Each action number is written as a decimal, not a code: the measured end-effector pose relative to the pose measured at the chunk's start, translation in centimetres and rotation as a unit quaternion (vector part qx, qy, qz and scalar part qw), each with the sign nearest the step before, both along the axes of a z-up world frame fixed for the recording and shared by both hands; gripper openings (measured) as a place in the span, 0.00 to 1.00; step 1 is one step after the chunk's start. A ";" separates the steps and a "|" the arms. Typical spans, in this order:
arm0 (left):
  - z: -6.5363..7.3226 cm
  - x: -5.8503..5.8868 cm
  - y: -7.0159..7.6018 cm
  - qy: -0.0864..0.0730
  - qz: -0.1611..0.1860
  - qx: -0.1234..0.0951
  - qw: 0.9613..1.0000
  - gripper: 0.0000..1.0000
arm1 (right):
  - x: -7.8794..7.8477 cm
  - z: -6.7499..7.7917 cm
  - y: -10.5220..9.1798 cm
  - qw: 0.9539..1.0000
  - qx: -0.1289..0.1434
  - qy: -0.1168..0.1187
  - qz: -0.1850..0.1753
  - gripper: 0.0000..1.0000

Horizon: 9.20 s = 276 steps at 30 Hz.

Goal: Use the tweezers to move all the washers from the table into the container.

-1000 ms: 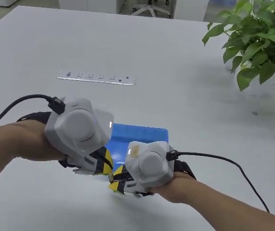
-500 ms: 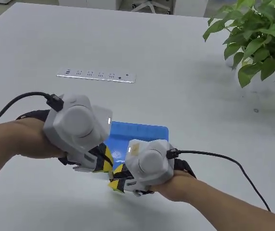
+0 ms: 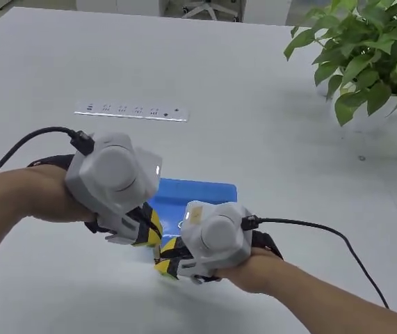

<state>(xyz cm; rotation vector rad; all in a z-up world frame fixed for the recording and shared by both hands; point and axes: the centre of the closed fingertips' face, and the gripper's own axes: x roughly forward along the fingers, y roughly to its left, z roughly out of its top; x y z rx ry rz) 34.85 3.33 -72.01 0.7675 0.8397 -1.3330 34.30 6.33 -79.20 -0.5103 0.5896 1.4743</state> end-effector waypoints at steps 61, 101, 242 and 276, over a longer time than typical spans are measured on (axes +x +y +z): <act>5.3 -0.8 -0.6 -0.030 -0.011 0.005 0.999 0.06 | -0.4 5.4 -0.8 0.999 0.002 -0.034 0.006 0.09; 5.0 4.2 -0.5 -0.068 -0.005 -0.013 0.998 0.06 | 5.2 5.2 -0.6 0.998 -0.001 -0.062 -0.010 0.10; 7.0 0.4 -2.6 -0.081 -0.026 -0.035 0.996 0.06 | 2.1 7.3 -2.8 0.996 0.036 -0.085 -0.015 0.10; 6.6 -2.1 -1.8 -0.068 -0.040 -0.041 0.996 0.06 | -0.6 7.9 -5.1 0.992 -0.033 -0.117 0.030 0.03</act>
